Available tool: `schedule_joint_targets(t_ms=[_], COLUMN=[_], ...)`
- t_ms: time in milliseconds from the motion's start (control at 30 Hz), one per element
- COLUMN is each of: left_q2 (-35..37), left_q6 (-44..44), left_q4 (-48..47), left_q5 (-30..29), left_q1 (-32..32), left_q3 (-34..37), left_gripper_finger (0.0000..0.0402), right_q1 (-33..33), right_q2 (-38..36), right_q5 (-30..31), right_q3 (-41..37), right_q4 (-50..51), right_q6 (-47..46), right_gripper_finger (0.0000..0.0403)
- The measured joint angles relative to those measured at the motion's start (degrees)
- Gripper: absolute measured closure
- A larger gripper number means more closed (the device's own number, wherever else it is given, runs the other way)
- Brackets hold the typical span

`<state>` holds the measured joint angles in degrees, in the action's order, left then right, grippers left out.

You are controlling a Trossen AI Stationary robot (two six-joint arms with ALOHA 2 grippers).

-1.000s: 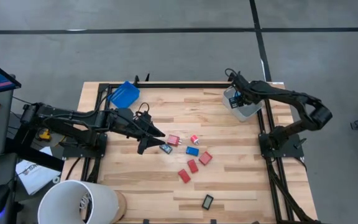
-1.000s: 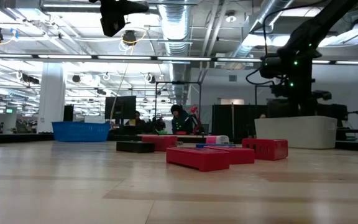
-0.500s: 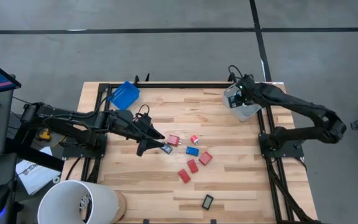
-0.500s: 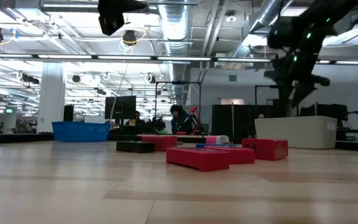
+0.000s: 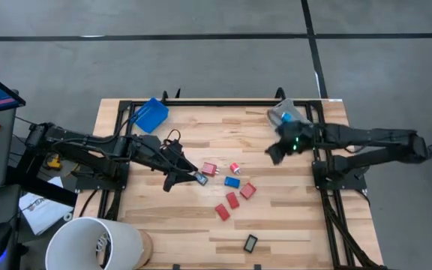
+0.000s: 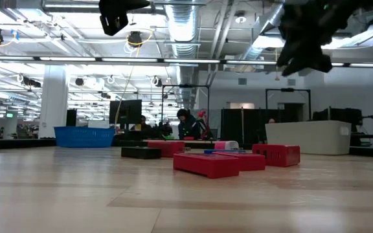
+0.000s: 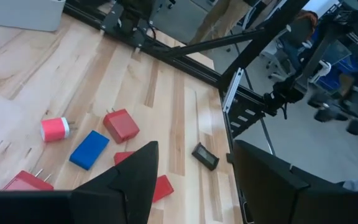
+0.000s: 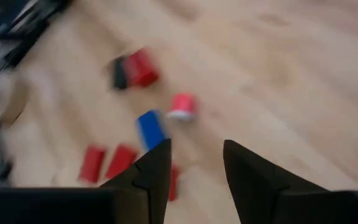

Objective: Pick & Place Office items
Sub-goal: Put the pink charger into the gray bin

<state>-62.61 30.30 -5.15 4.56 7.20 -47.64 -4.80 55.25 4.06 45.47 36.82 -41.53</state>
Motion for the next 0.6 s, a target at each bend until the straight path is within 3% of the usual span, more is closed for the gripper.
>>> schedule_joint_targets(t_ms=[433,600], left_q2=[0.0,0.0], left_q6=[0.4,0.4], left_q4=[0.0,-0.2], left_q5=[0.0,-1.7], left_q1=[2.9,4.6], left_q3=[0.0,0.0], left_gripper_finger=[0.0198,0.0198], right_q1=[24.2,31.7], right_q2=[8.7,11.8], right_q5=[-0.2,0.5], right_q3=[0.0,0.0], right_q4=[-13.2,-16.8], right_q6=[6.6,20.1], right_gripper_finger=[0.0254,0.0237])
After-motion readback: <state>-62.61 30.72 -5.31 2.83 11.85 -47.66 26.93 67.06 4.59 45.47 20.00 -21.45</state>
